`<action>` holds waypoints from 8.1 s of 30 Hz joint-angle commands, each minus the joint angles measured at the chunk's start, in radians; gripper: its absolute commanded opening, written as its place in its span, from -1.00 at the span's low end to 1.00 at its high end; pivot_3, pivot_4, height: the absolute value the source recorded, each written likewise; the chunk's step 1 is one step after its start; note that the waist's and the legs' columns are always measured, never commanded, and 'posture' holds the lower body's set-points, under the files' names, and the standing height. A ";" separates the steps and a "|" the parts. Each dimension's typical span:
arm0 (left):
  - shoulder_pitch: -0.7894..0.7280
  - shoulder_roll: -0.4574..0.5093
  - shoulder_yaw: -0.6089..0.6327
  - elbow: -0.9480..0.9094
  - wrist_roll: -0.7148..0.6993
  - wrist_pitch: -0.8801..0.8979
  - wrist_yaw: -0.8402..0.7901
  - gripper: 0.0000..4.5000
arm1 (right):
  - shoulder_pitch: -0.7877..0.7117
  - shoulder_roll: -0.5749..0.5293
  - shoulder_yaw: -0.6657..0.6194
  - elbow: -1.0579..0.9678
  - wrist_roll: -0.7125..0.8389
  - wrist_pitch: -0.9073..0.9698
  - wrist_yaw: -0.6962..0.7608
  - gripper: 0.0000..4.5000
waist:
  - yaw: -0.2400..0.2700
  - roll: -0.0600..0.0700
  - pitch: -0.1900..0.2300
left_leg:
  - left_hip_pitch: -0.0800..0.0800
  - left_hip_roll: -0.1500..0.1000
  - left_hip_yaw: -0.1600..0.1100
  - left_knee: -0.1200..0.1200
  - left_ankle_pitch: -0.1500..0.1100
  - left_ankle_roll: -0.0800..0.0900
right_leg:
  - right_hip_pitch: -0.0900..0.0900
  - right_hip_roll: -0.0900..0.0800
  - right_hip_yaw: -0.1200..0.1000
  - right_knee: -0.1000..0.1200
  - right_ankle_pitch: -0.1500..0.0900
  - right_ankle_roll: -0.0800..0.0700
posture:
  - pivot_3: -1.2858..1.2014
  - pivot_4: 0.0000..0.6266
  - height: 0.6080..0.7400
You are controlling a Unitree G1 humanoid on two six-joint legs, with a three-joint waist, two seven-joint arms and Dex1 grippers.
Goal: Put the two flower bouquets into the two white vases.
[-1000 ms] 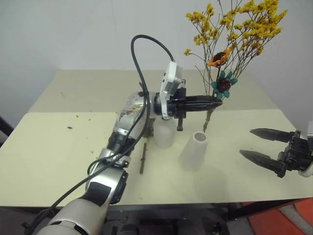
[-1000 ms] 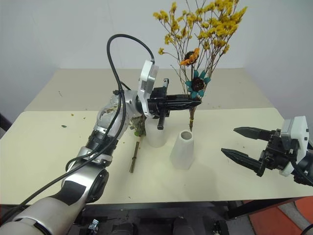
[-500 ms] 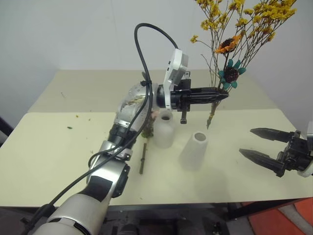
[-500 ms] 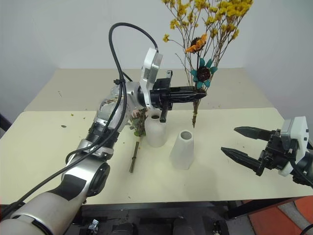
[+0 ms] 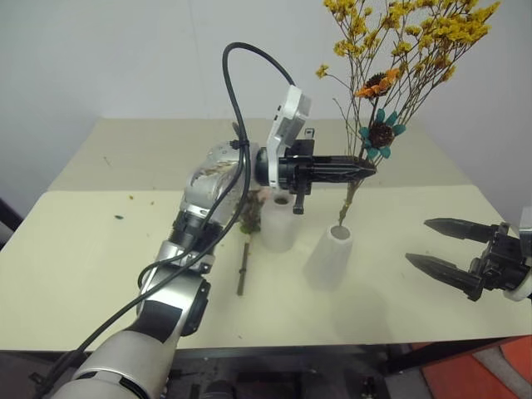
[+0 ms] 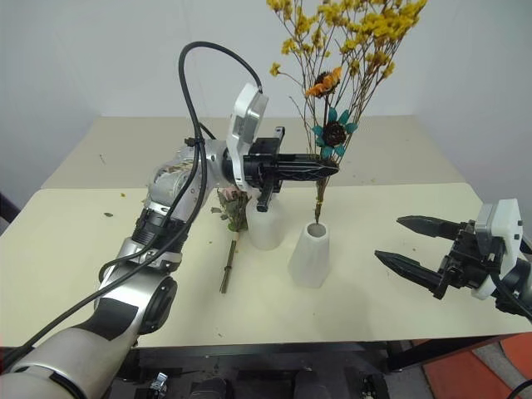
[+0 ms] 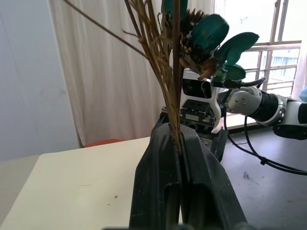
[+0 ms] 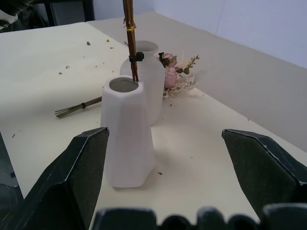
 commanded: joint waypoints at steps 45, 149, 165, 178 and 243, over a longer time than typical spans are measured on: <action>0.080 0.005 -0.071 -0.075 0.006 -0.021 -0.011 -0.99 | -0.020 0.016 0.006 0.024 -0.023 -0.070 0.006 0.98 | 0.000 0.000 0.000 | 0.000 0.000 0.000 0.000 0.000 0.000 | 0.000 0.000 0.000 0.000 0.000 0.000 | 0.03 -0.52 1.00; -0.094 0.175 -0.487 0.355 0.328 0.852 0.617 0.47 | -0.068 -0.043 0.012 0.035 -0.031 -0.113 0.103 0.98 | 0.000 0.004 -0.002 | 0.002 -0.001 -0.001 0.000 0.000 0.000 | 0.002 0.000 0.000 0.002 -0.001 0.001 | 0.03 -0.52 1.00; -0.105 0.235 -0.232 0.310 0.409 0.808 0.773 -0.95 | -0.288 -0.103 0.133 0.274 -0.105 -0.135 0.190 0.98 | -0.005 0.004 -0.001 | -0.001 -0.001 -0.001 0.000 0.000 0.000 | -0.002 0.000 0.000 0.001 -0.001 0.001 | 0.03 -0.52 1.00; 0.003 0.234 0.085 0.028 0.369 0.420 0.935 -0.95 | -0.587 -0.200 0.268 0.481 -0.177 -0.066 0.212 0.98 | -0.002 0.004 -0.001 | -0.001 -0.001 -0.001 0.000 0.000 0.000 | -0.002 -0.001 0.000 0.001 0.000 0.001 | 0.03 -0.52 1.00; 0.169 0.115 0.157 -0.116 0.012 -0.164 0.342 -0.95 | -0.622 -0.154 0.296 0.476 -0.170 -0.032 0.236 0.98 | -0.002 0.005 -0.001 | -0.001 -0.001 0.000 0.001 0.000 0.000 | -0.001 -0.001 0.000 0.001 0.000 0.001 | 0.03 -0.52 1.00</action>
